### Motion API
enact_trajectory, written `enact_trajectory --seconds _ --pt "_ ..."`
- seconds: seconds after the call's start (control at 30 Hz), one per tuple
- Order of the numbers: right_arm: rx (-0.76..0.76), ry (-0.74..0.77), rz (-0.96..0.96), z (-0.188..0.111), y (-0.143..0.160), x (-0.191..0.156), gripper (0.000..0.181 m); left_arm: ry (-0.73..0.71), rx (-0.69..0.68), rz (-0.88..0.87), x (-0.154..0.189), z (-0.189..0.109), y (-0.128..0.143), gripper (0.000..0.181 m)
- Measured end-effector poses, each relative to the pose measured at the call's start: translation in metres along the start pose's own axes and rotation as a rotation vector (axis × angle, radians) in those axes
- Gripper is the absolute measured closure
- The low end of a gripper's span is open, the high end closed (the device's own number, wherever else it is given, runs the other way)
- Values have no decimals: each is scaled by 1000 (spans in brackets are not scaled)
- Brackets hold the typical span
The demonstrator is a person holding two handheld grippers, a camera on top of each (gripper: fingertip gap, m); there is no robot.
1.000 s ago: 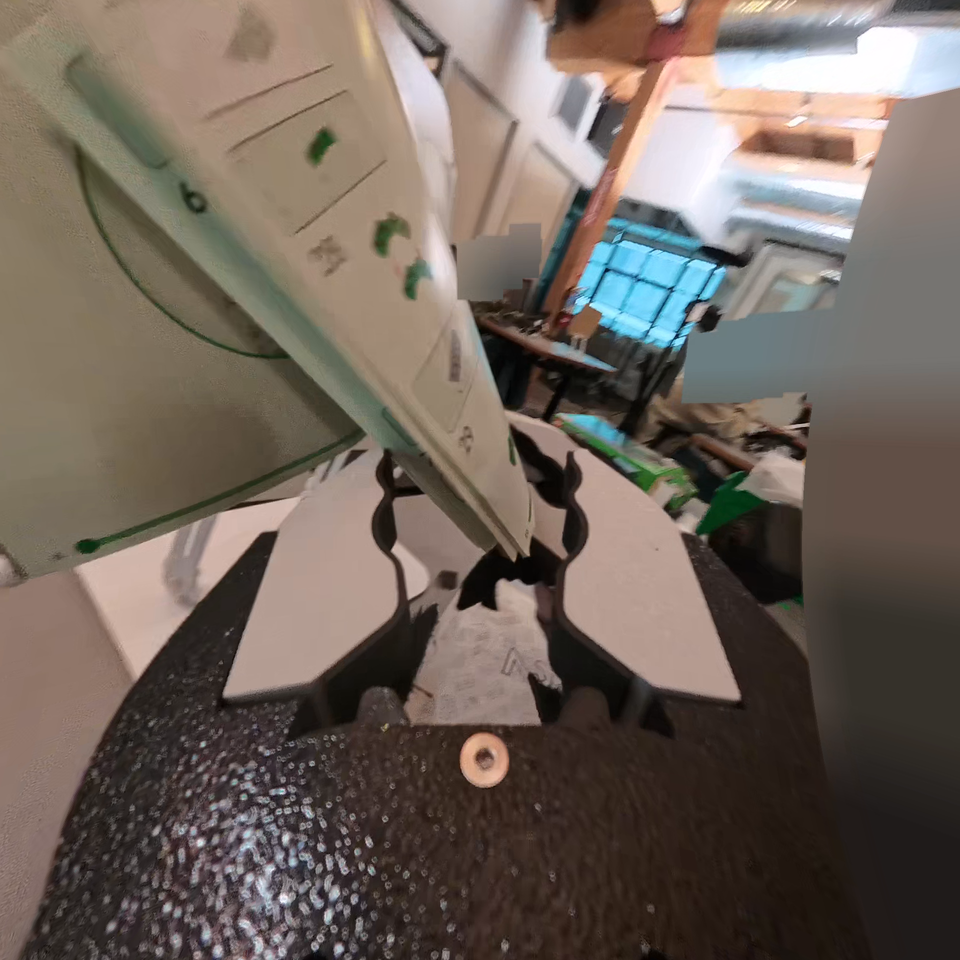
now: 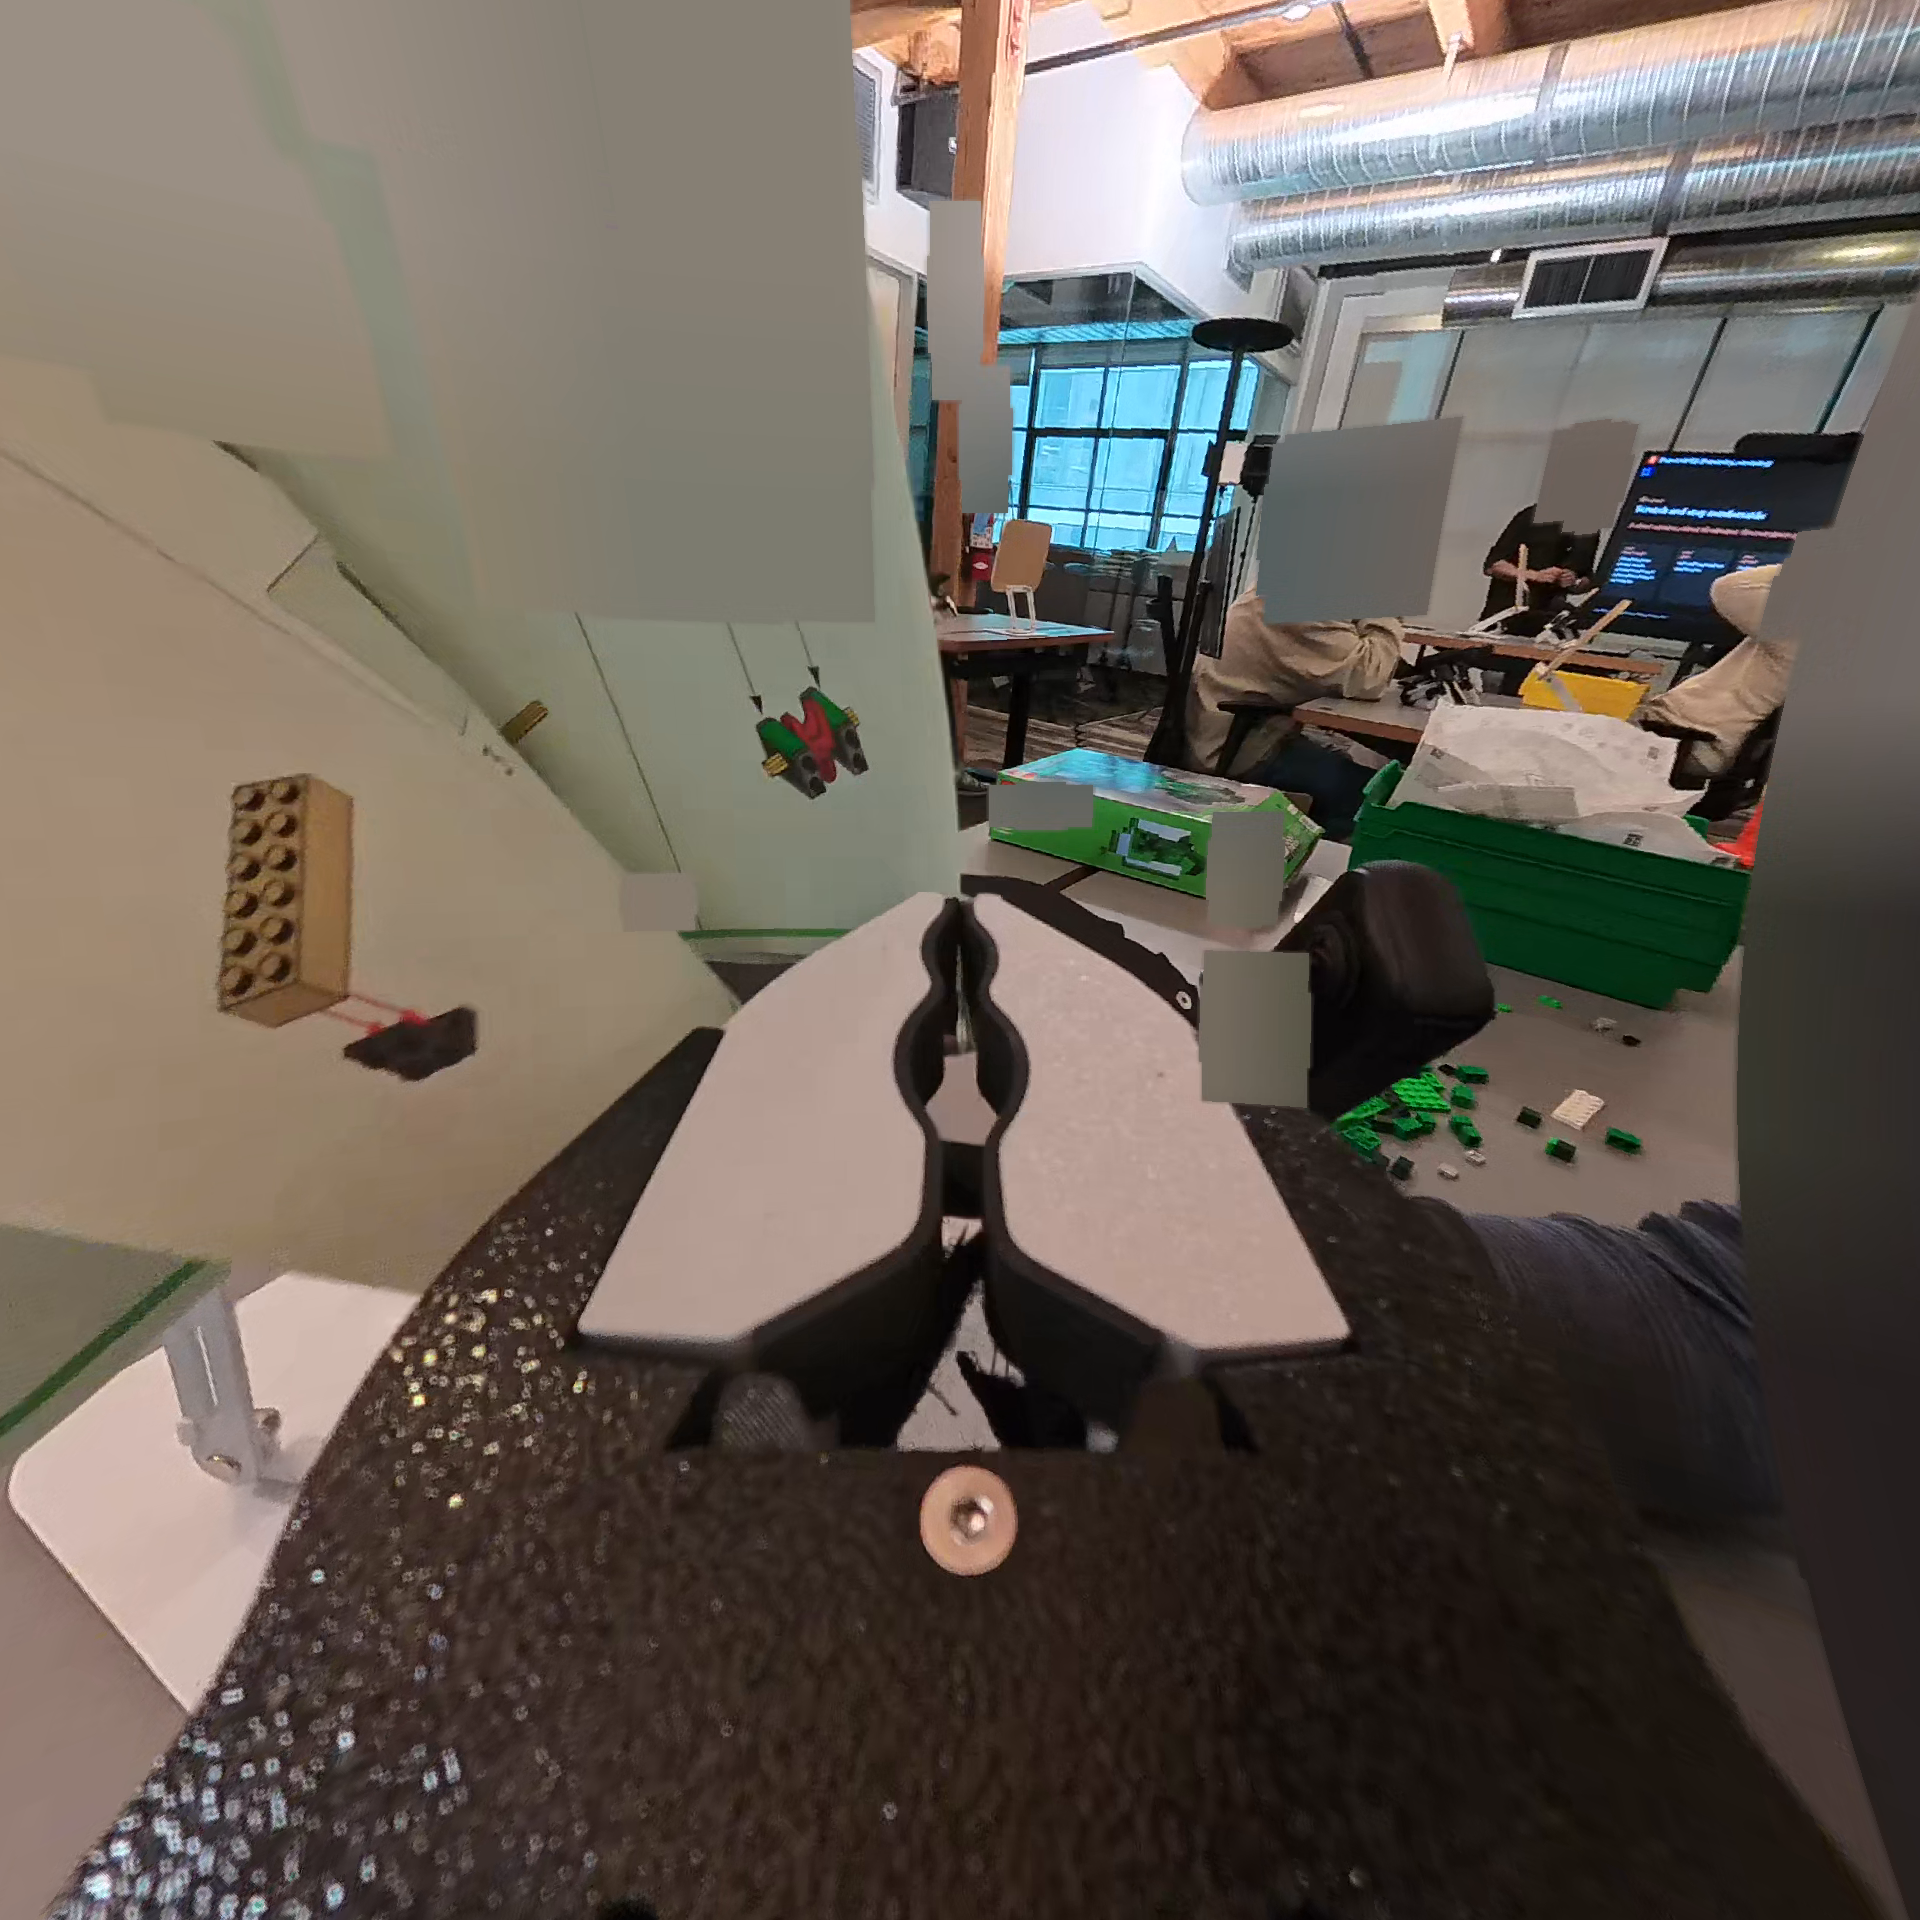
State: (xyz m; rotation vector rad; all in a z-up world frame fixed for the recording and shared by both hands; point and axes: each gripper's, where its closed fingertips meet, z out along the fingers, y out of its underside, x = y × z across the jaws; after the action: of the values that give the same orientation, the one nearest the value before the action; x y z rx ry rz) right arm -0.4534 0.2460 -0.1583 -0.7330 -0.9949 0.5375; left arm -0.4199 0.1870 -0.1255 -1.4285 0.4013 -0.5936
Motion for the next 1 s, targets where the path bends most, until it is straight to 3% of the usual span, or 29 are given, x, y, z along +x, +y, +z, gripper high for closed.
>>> enact_trajectory --seconds 0.17,0.43,0.87,1.0 --pt "76 -210 80 -10 -6 -11 139 5 16 -28 0 5 -1 181" --pt "112 -430 260 -31 -17 -5 136 57 -4 -43 6 13 5 181" --pt "186 -576 418 -61 -42 17 129 155 48 -86 17 26 3 181" --pt "184 -585 390 -64 -49 17 129 160 38 -83 19 28 5 181"
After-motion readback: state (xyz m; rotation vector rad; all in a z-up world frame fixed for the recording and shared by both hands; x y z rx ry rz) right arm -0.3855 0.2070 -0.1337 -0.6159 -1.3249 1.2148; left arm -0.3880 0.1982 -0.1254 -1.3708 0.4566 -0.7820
